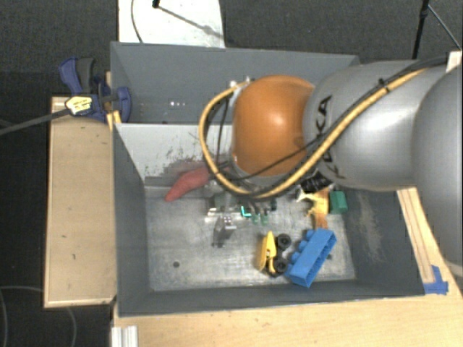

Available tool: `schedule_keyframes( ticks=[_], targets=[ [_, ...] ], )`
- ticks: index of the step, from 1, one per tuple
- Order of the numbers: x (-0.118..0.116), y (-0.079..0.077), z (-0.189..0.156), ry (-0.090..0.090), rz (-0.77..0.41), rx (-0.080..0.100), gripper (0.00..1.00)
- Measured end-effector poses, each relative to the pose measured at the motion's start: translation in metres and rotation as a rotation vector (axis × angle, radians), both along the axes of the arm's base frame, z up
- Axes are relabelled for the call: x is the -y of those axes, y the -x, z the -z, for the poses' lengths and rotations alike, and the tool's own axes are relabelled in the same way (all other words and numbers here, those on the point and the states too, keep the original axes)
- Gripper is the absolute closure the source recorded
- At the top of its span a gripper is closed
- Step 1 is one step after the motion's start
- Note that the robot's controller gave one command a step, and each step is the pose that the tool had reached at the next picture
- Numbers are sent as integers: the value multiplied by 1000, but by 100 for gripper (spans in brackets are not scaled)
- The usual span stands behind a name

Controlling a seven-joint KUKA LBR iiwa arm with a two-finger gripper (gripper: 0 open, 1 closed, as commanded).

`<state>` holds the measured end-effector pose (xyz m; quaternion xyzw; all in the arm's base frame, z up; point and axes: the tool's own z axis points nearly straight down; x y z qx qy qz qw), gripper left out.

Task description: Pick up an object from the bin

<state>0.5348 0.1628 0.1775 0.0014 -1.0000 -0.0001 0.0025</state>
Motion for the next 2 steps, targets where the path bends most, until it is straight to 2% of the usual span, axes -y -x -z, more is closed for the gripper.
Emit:
schedule_keyframes(
  ticks=[1, 2],
  targets=[
    [1, -2, -4, -1, 4, 7, 0],
    [33, -14, 40, -4, -15, 16, 0]
  ],
)
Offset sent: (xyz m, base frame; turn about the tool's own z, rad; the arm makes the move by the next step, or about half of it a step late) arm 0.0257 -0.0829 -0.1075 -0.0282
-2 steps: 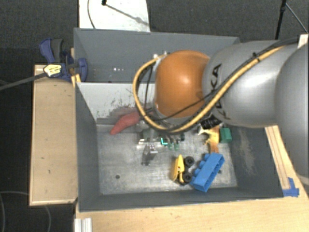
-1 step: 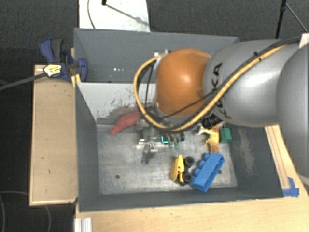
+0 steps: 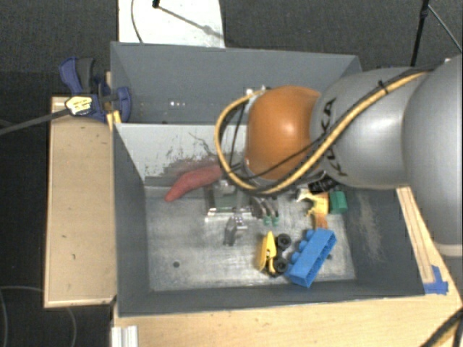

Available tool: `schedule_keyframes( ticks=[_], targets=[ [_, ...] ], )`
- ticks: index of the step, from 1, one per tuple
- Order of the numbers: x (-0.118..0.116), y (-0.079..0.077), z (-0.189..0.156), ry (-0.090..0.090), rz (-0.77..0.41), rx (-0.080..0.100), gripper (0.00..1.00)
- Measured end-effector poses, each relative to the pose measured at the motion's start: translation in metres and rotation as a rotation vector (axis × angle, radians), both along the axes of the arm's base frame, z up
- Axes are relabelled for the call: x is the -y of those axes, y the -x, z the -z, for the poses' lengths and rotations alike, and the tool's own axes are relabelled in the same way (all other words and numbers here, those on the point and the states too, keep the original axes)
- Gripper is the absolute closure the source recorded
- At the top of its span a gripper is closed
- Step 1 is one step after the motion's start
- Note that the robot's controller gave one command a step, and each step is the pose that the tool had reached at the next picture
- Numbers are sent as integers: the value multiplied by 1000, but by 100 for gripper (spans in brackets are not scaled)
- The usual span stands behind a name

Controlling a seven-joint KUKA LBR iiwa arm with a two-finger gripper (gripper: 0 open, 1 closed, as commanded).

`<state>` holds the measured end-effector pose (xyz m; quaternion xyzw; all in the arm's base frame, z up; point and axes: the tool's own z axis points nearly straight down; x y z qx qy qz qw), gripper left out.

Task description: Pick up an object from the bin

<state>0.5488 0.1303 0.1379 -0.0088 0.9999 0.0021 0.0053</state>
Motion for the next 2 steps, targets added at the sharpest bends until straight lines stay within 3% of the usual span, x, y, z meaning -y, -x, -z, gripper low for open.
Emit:
schedule_keyframes(
  ticks=[1, 2],
  targets=[
    [15, -23, 48, -8, 15, 40, 100],
    [15, -23, 48, -9, 17, 40, 100]
  ],
)
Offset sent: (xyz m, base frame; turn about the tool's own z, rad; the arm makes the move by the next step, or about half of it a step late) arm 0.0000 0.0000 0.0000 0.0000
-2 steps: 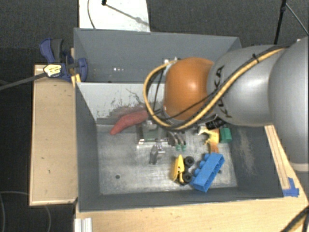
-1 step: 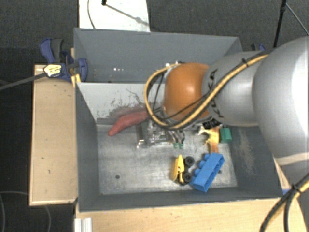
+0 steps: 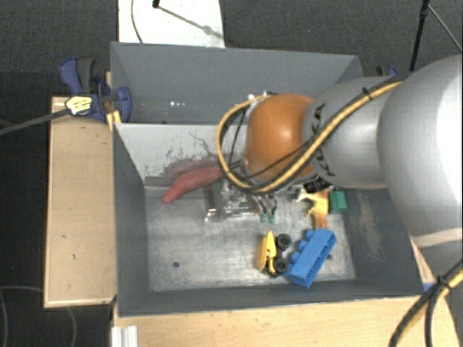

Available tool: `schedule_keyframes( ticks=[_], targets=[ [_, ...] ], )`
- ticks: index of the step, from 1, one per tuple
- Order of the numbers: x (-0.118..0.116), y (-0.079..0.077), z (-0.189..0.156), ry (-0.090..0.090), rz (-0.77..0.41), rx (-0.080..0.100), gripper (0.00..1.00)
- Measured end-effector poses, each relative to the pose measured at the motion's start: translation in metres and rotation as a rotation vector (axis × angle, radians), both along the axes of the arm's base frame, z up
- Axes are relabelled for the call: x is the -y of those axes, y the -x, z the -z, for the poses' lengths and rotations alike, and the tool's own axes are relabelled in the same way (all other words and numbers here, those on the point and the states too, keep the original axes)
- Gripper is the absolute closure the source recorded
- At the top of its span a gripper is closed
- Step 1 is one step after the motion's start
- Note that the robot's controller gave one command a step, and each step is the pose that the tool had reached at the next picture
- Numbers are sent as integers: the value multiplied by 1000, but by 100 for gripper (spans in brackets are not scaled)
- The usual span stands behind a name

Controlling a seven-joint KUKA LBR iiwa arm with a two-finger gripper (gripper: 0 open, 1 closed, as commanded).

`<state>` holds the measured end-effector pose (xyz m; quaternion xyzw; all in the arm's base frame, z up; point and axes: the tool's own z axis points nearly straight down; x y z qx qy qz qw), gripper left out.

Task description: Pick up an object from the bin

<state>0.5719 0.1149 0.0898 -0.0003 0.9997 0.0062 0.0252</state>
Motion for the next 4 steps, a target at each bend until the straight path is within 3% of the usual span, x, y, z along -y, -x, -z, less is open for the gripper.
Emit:
schedule_keyframes(
  ticks=[1, 2, 3, 4],
  targets=[
    [0, 13, 4, 8, -3, -37, 100],
    [28, 9, 12, 11, -26, -53, 100],
    [48, 8, -3, 15, -162, -44, 100],
    [43, 9, -55, 16, -164, -53, 100]
  ],
)
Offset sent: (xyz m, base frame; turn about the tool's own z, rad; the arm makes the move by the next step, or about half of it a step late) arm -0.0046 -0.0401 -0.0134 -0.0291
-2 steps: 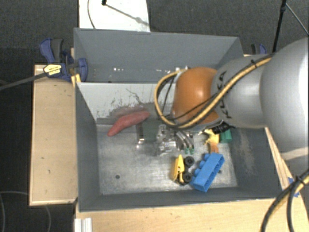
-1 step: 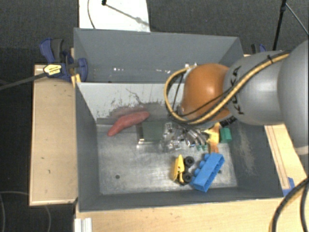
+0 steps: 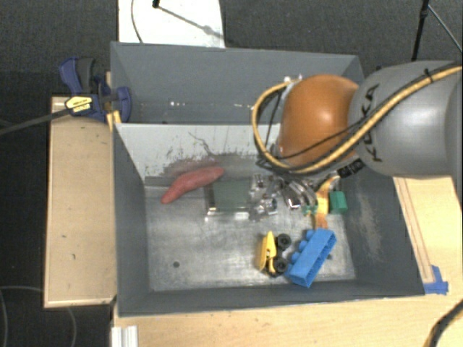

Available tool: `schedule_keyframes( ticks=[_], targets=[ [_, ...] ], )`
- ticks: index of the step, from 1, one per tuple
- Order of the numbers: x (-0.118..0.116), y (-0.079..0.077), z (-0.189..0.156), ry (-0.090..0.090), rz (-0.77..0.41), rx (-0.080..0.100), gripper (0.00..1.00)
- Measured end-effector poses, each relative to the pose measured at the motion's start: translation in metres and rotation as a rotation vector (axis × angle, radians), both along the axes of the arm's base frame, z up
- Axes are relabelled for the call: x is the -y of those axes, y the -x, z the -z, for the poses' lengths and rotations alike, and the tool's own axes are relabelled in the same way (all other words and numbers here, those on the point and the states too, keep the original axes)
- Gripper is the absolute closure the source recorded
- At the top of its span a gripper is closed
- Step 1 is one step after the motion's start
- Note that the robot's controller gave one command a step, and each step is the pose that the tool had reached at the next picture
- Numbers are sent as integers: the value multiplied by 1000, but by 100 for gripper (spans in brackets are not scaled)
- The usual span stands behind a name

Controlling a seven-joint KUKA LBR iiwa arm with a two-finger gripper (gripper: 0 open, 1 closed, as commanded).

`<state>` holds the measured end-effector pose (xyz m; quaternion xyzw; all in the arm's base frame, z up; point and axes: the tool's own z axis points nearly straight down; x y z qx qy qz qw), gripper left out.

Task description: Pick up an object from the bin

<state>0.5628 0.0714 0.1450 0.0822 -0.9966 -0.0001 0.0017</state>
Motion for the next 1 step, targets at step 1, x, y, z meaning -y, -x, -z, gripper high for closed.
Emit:
schedule_keyframes(
  ticks=[1],
  targets=[
    [39, 0, -12, -2, -148, 11, 100]
  ],
)
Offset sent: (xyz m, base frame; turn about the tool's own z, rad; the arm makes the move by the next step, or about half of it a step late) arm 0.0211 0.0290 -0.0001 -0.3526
